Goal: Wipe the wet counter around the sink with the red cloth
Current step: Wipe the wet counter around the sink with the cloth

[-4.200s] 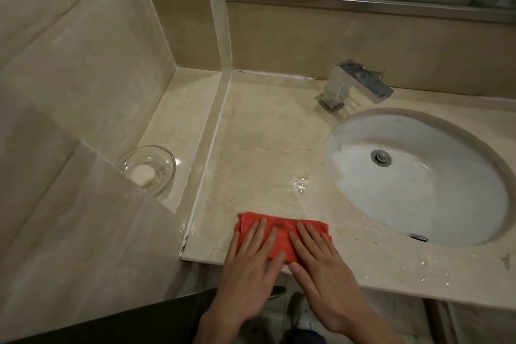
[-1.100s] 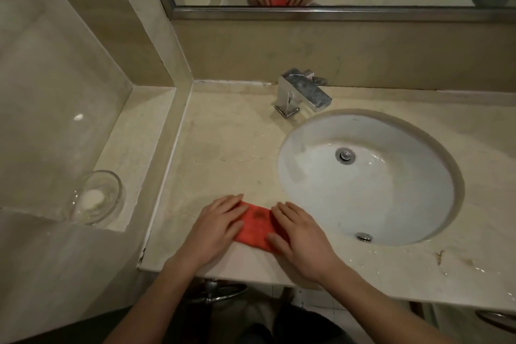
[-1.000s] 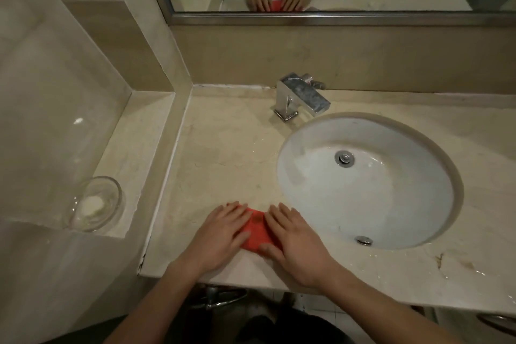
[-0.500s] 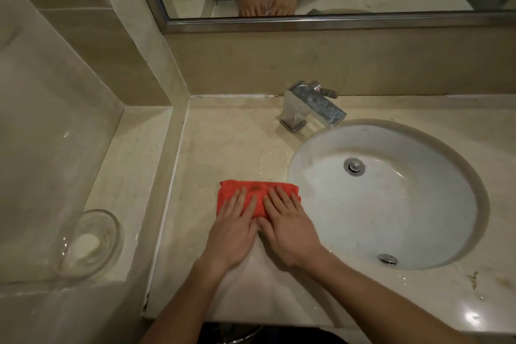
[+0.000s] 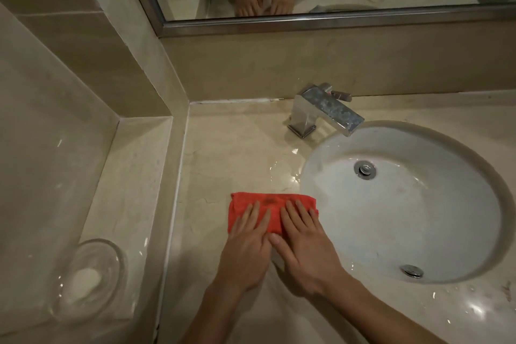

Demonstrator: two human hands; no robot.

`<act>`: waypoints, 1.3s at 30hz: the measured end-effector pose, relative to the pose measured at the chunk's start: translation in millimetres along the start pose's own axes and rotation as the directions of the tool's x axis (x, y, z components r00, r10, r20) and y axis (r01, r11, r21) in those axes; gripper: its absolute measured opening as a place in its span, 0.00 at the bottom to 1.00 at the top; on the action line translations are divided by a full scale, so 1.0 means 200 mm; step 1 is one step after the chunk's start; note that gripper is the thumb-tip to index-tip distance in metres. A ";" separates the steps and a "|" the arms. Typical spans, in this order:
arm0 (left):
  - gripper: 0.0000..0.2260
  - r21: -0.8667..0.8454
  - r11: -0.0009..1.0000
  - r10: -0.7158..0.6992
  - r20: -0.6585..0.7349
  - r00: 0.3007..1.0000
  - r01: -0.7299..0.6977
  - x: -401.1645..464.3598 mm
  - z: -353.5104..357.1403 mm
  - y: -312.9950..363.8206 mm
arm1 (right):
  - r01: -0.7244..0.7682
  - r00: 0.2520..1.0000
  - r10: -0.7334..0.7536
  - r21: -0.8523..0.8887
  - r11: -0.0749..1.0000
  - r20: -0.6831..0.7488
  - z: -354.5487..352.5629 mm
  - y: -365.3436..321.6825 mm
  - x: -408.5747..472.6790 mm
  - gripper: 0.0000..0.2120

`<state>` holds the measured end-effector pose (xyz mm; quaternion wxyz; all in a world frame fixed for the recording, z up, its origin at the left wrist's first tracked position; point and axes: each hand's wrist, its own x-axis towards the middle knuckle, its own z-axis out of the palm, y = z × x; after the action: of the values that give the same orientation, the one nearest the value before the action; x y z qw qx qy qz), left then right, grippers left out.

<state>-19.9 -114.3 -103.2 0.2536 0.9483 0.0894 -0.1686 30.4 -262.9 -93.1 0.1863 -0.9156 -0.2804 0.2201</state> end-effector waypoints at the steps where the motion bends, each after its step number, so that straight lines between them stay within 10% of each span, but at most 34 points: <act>1: 0.36 -0.033 0.999 0.002 -0.007 1.000 -0.002 0.04 0.00 -0.03 | -0.014 1.000 0.014 0.015 1.000 -0.002 -0.01 -0.01 0.04 0.49; 6: 0.23 -0.034 0.999 -0.003 0.007 1.000 0.003 0.30 -0.13 -0.07 | -0.038 0.999 0.041 0.073 0.997 -0.032 -0.07 0.00 0.28 0.54; 28: 0.23 -0.118 0.991 0.059 -0.009 0.998 -0.060 0.71 -0.31 -0.16 | -0.046 0.986 0.055 0.064 0.997 -0.159 -0.16 0.06 0.63 0.50; 36: 0.19 -0.147 0.966 0.184 -0.174 0.967 -0.210 1.00 -0.50 -0.12 | 0.001 0.974 0.005 0.025 1.000 -0.228 -0.18 0.04 0.65 0.44; 39: 0.23 0.004 0.996 0.088 -0.212 0.973 -0.089 0.95 -0.41 -0.04 | 0.165 0.962 -0.090 0.286 0.944 -0.259 -0.20 0.04 0.54 0.25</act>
<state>177.8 -49.4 -109.1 0.2524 0.9632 0.0741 -0.0549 134.1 -214.2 -95.9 0.3721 -0.8755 -0.2773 0.1348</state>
